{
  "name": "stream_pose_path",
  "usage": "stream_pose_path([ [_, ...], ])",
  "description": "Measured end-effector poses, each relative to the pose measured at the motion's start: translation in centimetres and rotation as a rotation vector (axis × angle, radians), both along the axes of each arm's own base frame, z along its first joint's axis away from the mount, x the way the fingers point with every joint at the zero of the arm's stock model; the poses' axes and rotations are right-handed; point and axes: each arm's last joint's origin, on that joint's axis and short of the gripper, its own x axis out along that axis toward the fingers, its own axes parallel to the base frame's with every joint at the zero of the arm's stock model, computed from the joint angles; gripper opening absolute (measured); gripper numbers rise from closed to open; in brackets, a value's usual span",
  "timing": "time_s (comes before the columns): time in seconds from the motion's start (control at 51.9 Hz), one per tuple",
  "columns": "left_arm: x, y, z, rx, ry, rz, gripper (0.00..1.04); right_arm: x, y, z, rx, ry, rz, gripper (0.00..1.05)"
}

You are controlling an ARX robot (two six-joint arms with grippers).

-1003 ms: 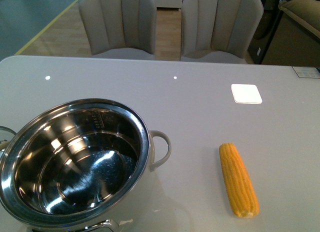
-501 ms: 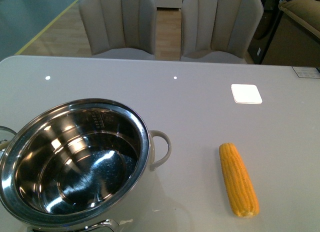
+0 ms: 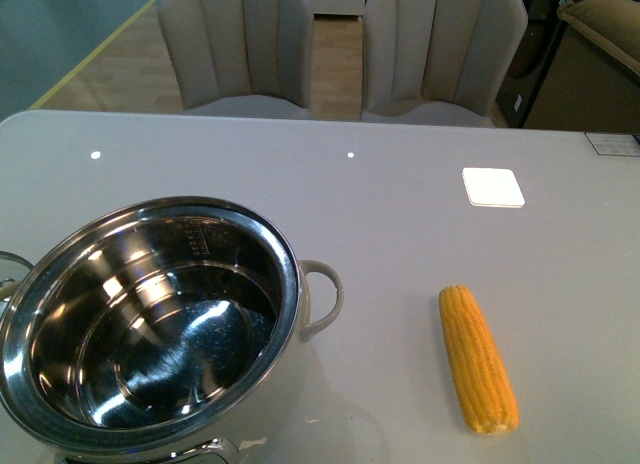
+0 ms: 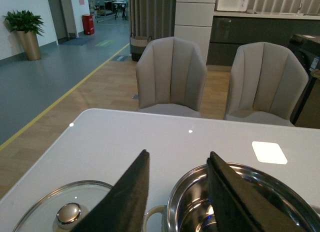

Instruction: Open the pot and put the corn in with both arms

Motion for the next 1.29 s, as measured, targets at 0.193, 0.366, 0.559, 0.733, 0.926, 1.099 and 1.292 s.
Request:
stream_pose_path([
  [0.193, 0.0, 0.0, 0.0, 0.000, 0.000, 0.000, 0.76, 3.0, 1.3, -0.7, -0.058, 0.057, 0.058, 0.96],
  [0.366, 0.0, 0.0, 0.0, 0.000, 0.000, 0.000, 0.97, 7.0, 3.4, -2.1, -0.132, 0.119, 0.123, 0.96],
  [0.559, 0.0, 0.0, 0.0, 0.000, 0.000, 0.000, 0.98, 9.4, 4.8, -4.7, -0.157, 0.204, 0.184, 0.96],
  [0.733, 0.0, 0.0, 0.0, 0.000, 0.000, 0.000, 0.98, 11.4, 5.6, -5.9, -0.165, 0.264, 0.209, 0.96],
  [0.926, 0.0, 0.0, 0.0, 0.000, 0.000, 0.000, 0.98, 12.7, 6.9, -7.4, -0.179, 0.326, 0.255, 0.96],
  [1.099, 0.0, 0.0, 0.0, 0.000, 0.000, 0.000, 0.98, 13.4, 8.4, -9.9, -0.158, 0.342, 0.317, 0.96],
  [1.292, 0.0, 0.0, 0.0, 0.000, 0.000, 0.000, 0.98, 13.6, 8.7, -9.8, -0.151, 0.331, 0.325, 0.96],
])
